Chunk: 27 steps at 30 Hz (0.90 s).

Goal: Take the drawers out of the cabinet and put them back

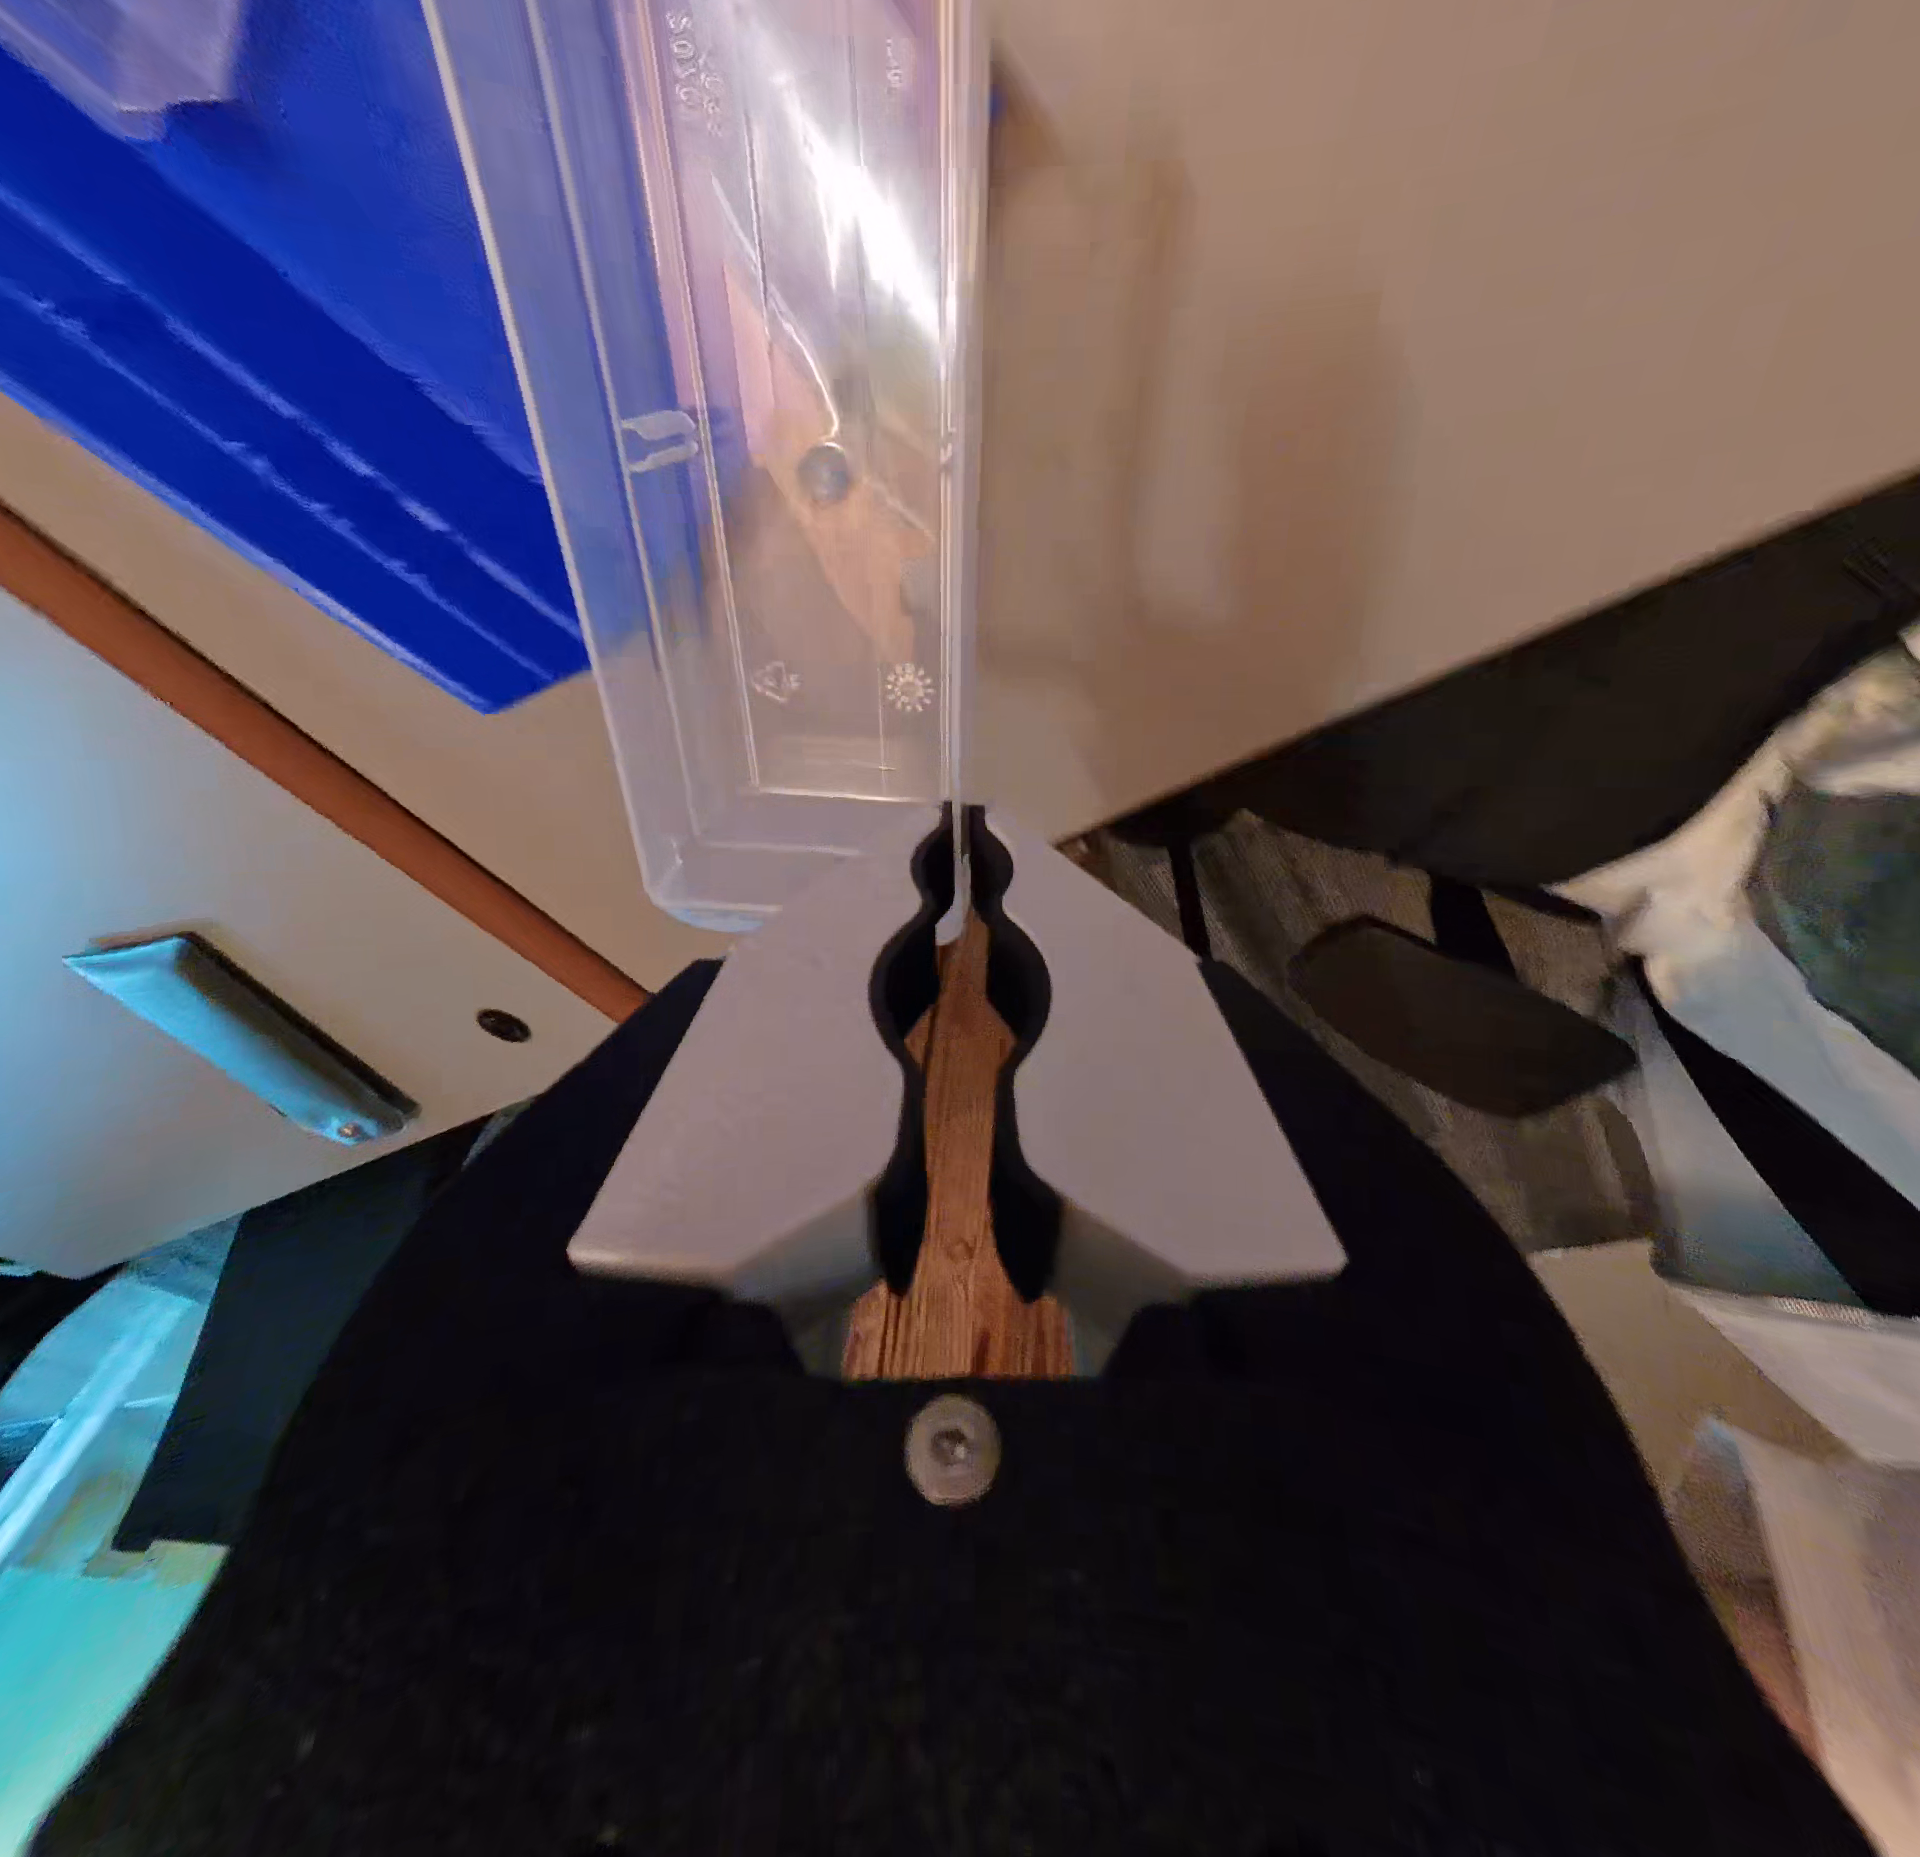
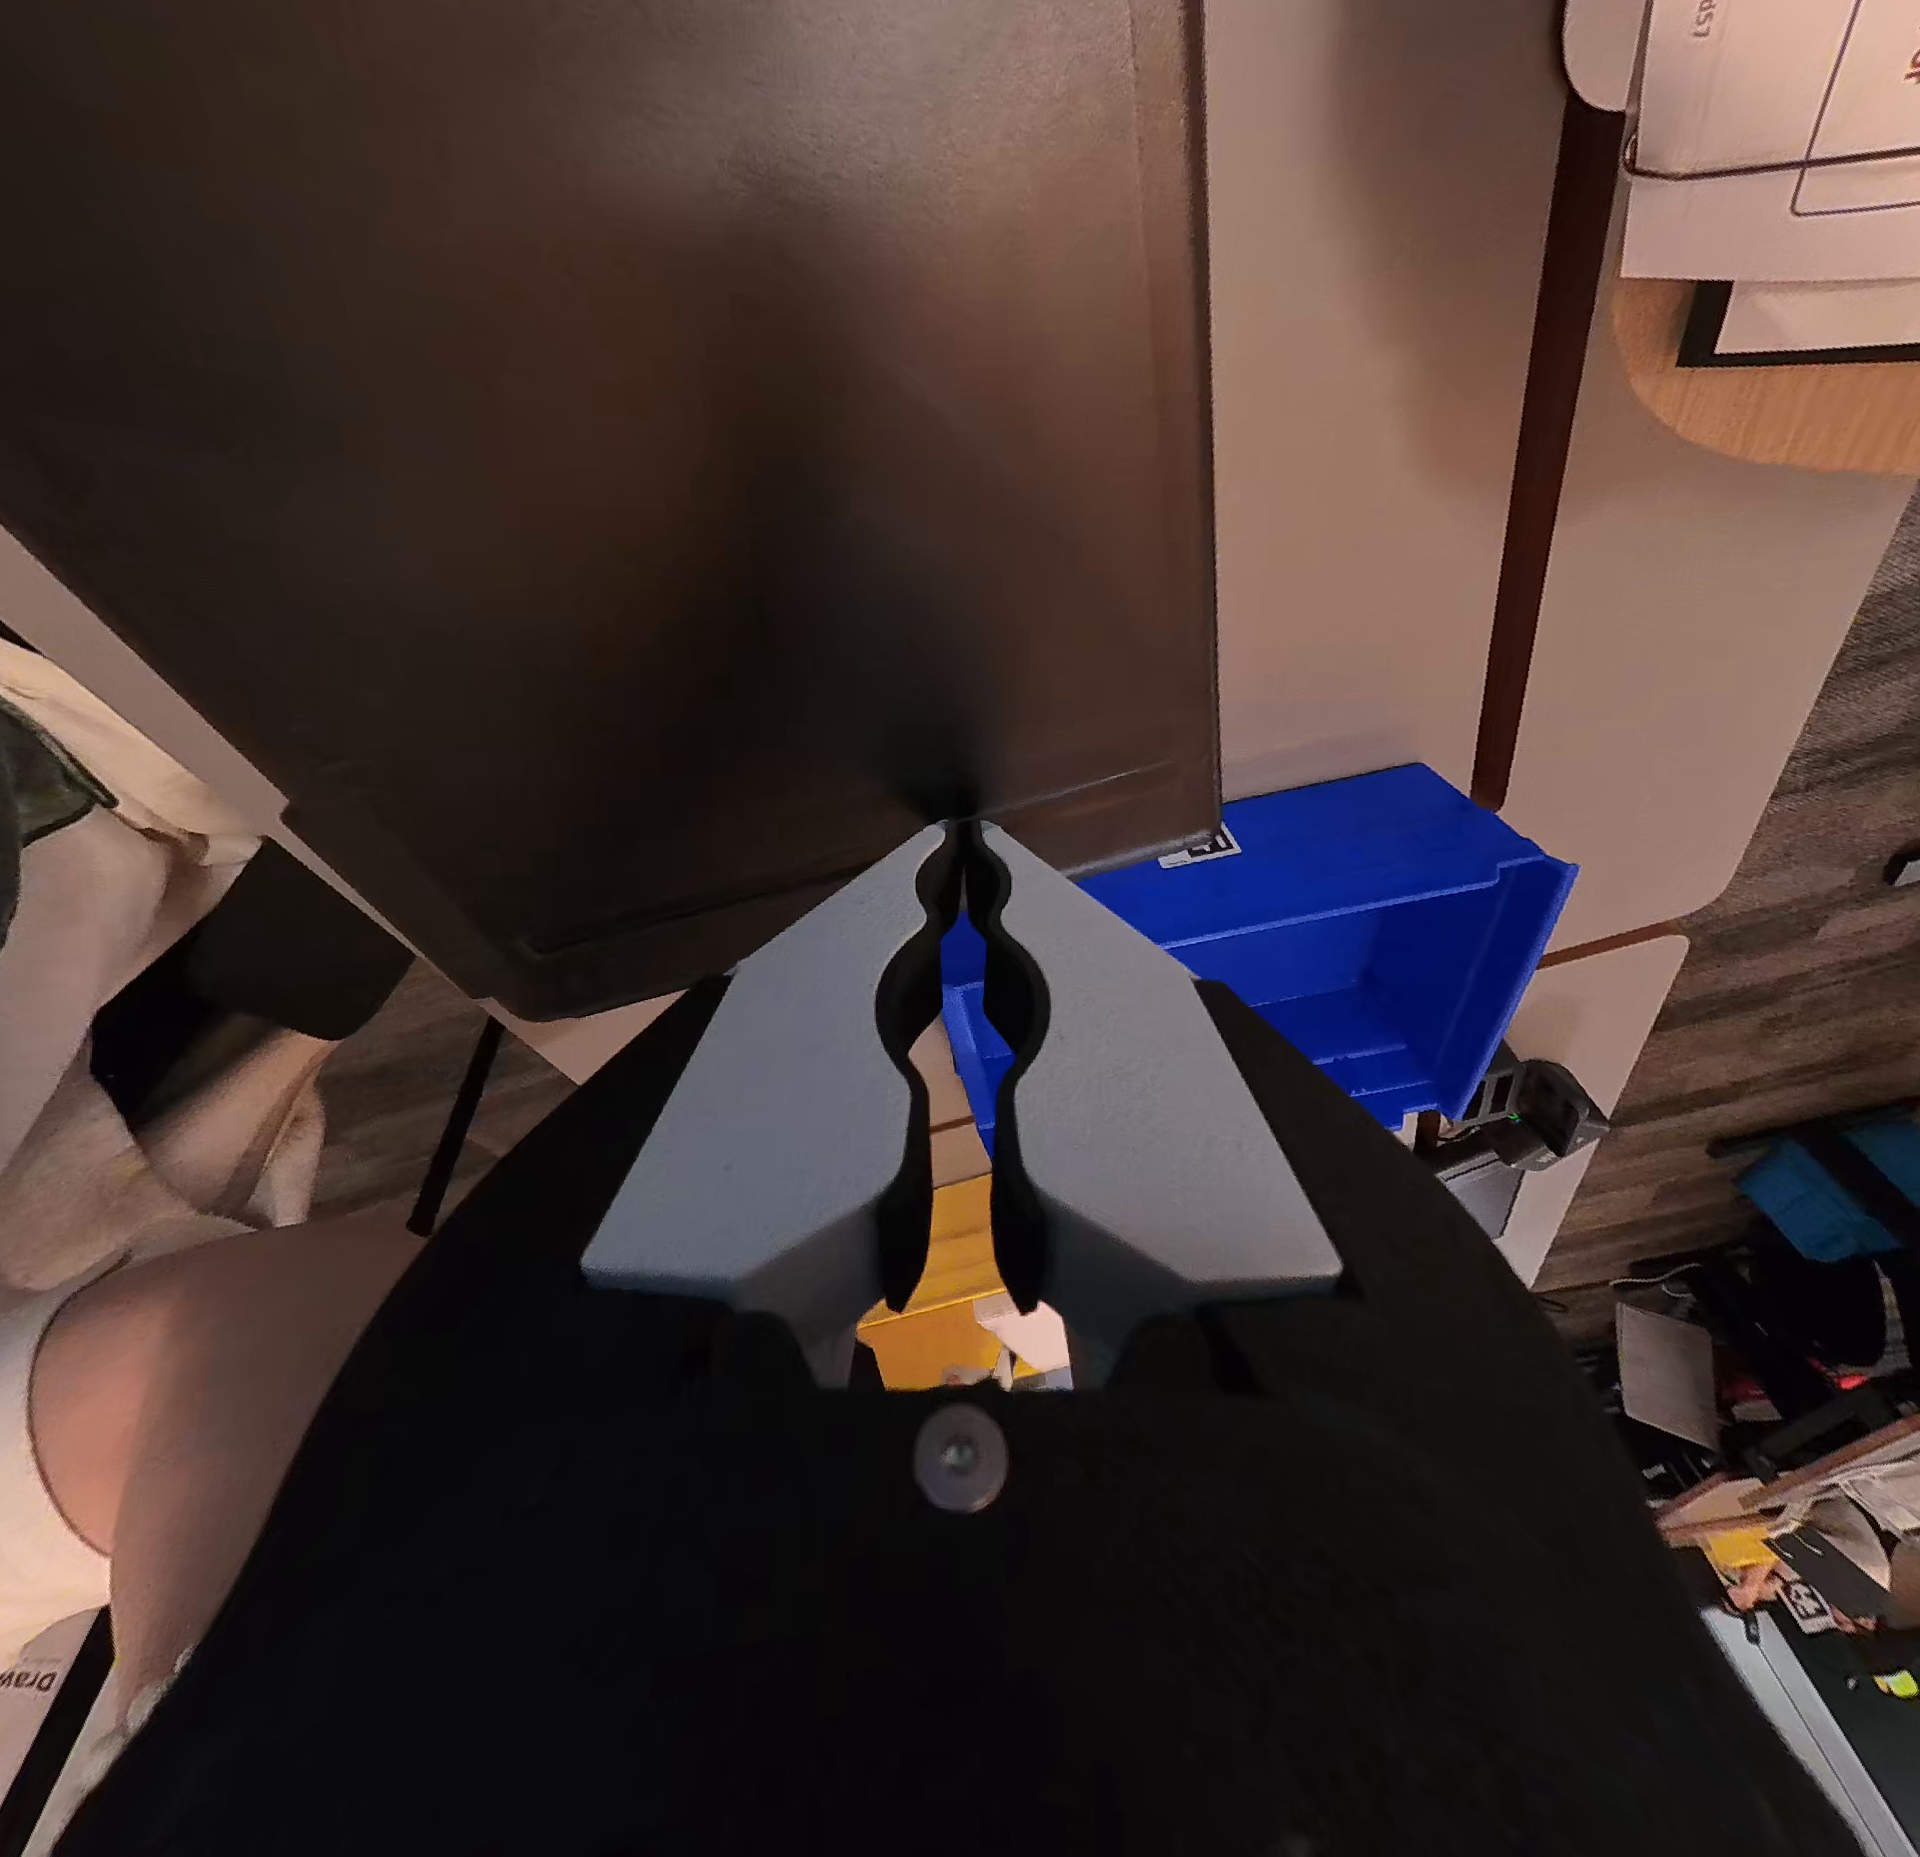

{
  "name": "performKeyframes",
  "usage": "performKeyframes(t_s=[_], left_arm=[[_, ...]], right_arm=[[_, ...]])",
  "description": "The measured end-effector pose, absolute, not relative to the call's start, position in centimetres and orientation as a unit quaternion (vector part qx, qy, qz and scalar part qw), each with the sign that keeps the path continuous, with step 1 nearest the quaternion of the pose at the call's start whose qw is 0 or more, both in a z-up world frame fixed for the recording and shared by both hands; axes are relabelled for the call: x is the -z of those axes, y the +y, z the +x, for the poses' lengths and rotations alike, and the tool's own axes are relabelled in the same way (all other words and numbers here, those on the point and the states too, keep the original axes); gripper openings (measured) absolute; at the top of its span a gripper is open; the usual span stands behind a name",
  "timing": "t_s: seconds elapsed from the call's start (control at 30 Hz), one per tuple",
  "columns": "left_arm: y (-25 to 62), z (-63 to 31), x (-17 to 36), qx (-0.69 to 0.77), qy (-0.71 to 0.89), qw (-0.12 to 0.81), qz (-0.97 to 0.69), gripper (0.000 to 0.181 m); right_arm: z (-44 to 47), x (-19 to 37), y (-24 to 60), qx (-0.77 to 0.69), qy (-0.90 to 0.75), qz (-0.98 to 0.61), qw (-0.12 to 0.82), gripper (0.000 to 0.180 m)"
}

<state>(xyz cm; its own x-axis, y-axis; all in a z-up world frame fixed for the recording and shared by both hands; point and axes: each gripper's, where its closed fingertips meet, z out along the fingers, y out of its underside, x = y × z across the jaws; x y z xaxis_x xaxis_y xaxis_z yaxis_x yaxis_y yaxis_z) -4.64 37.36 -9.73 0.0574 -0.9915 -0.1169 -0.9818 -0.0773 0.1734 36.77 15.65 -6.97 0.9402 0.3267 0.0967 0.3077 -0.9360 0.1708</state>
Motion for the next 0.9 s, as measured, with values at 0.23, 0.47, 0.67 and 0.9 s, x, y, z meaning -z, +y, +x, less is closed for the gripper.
performKeyframes(t_s=[0.23,0.47,0.67,0.9], left_arm=[[23.9,-2.6,11.1,0.020,-0.720,0.113,0.684,0.000],[17.0,1.4,15.9,-0.002,-0.692,0.134,0.709,0.000],[16.0,5.1,17.2,-0.001,-0.676,0.122,0.727,0.000],[15.8,7.7,17.8,0.010,-0.656,0.120,0.745,0.000]], right_arm=[[36.8,7.0,15.6,-0.062,0.161,0.982,0.075,0.000],[36.8,7.0,15.6,-0.068,0.158,0.982,0.083,0.000],[36.8,7.0,15.6,-0.057,0.155,0.984,0.069,0.000],[36.7,7.0,15.7,-0.037,0.150,0.987,0.050,0.000]])
